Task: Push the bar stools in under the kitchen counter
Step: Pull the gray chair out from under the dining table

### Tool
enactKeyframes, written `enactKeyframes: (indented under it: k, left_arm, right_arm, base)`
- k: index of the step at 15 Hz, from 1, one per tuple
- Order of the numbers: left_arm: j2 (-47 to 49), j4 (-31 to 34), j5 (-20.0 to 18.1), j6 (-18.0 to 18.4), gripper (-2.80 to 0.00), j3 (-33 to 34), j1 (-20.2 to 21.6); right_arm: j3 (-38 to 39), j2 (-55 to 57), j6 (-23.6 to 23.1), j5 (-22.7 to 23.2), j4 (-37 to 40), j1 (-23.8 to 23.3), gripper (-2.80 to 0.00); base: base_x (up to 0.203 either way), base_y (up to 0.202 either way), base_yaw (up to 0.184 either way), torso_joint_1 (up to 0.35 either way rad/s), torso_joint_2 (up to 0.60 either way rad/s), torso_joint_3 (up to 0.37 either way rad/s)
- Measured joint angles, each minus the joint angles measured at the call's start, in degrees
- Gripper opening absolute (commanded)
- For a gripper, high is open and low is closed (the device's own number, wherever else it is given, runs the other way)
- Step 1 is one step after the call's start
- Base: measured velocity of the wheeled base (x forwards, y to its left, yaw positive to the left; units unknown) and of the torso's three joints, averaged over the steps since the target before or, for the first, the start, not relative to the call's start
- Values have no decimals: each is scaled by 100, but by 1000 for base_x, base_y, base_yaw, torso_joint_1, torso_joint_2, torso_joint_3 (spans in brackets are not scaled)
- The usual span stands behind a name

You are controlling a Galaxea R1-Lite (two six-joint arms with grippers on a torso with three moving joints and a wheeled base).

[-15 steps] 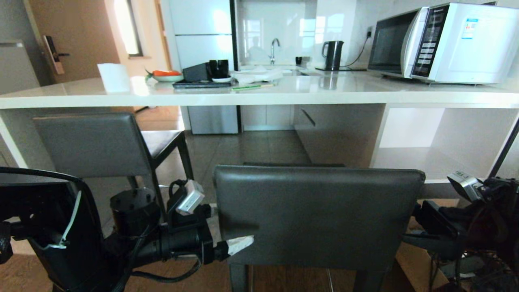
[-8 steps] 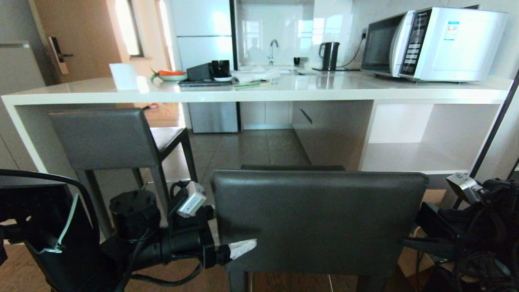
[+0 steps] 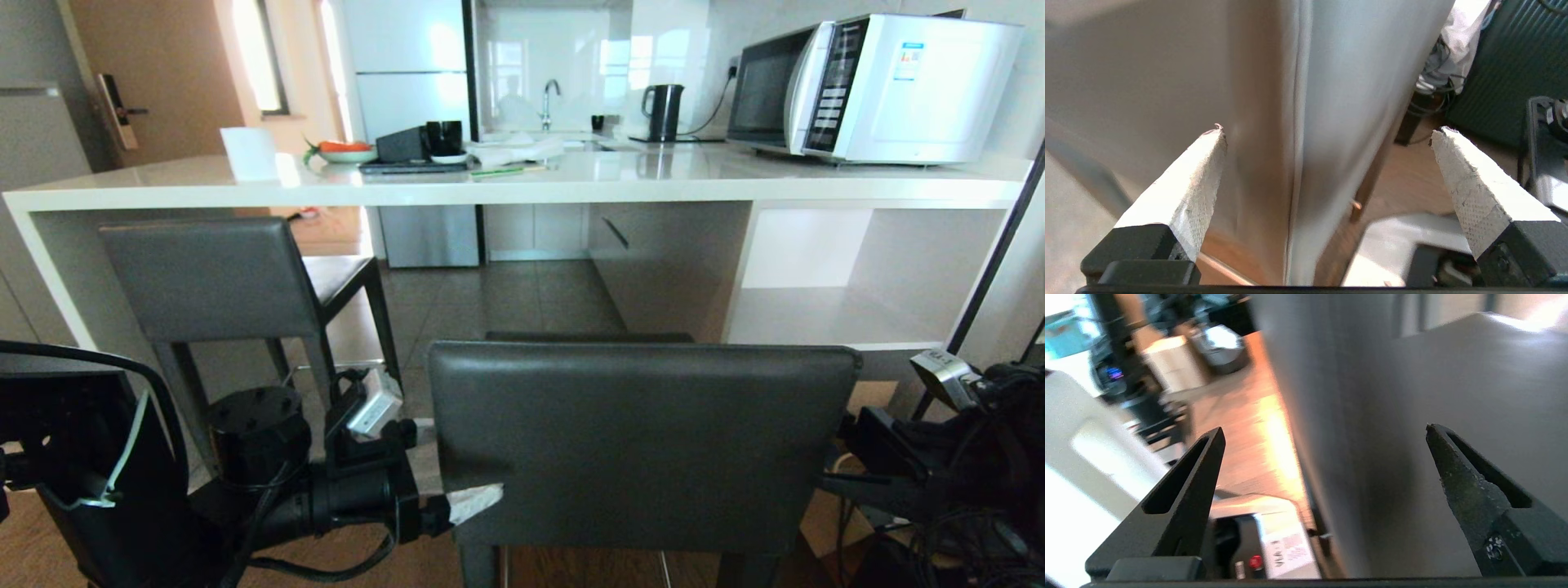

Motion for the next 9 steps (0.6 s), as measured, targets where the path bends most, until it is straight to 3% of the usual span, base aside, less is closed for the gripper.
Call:
enactKeyframes:
  k: [5, 9]
  left_arm:
    - [-259, 1, -723, 44, 0, 594, 714]
    - [-754, 3, -872, 38, 0, 1035, 1083]
  right_arm:
    - [-41, 34, 10, -3, -3, -894, 0]
    - [143, -235, 30, -6, 0, -1530, 0]
  base:
    - [0, 0, 0, 0, 0, 0]
    - [0, 0, 0, 0, 0, 0]
